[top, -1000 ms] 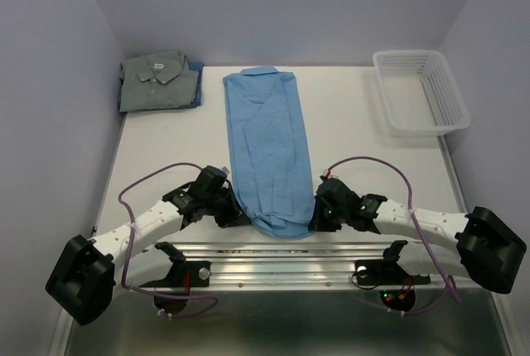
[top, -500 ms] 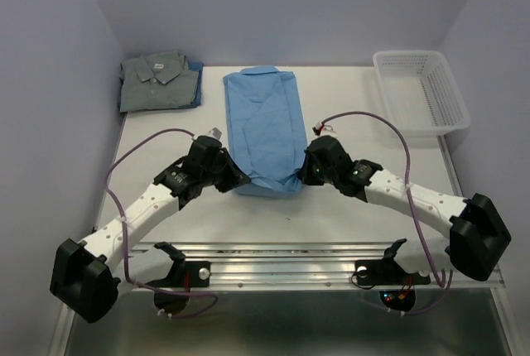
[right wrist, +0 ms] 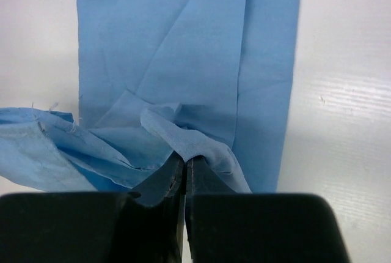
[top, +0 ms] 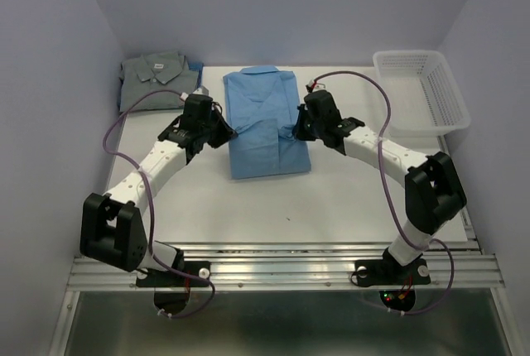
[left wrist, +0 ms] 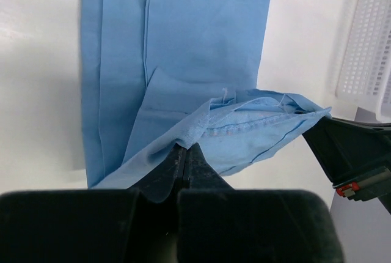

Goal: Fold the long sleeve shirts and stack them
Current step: Fold the shirt

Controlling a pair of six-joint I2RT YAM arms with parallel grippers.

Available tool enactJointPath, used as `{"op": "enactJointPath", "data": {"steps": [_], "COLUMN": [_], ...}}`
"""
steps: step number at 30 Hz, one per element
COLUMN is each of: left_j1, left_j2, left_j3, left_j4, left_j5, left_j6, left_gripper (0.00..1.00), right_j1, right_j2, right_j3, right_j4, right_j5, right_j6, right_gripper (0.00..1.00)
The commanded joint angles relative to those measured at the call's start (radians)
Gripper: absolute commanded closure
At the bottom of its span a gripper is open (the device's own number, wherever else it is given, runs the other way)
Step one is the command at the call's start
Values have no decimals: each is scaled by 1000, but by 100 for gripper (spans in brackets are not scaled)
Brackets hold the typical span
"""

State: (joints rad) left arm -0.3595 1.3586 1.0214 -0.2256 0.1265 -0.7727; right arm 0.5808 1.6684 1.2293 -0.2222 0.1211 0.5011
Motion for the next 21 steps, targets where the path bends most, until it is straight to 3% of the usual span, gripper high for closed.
{"op": "enactJointPath", "data": {"steps": [1,15,21], "left_j1": [28,91,91], "left_j2": [68,361,421], "left_j3": [106,272,284], "left_j4": [69,57,23], "left_j5": [-11,96,68], "left_j6": [78,128,125], "left_gripper": [100,100,100], "right_j1": [-27,-79,-79], "right_j2": [43,246,286], "right_j3": [102,226,225], "right_j4": [73,86,84], "right_j5": [-34,-169,-146], "right_j6": [-47,-52,-39], "right_gripper": [99,98,86]}}
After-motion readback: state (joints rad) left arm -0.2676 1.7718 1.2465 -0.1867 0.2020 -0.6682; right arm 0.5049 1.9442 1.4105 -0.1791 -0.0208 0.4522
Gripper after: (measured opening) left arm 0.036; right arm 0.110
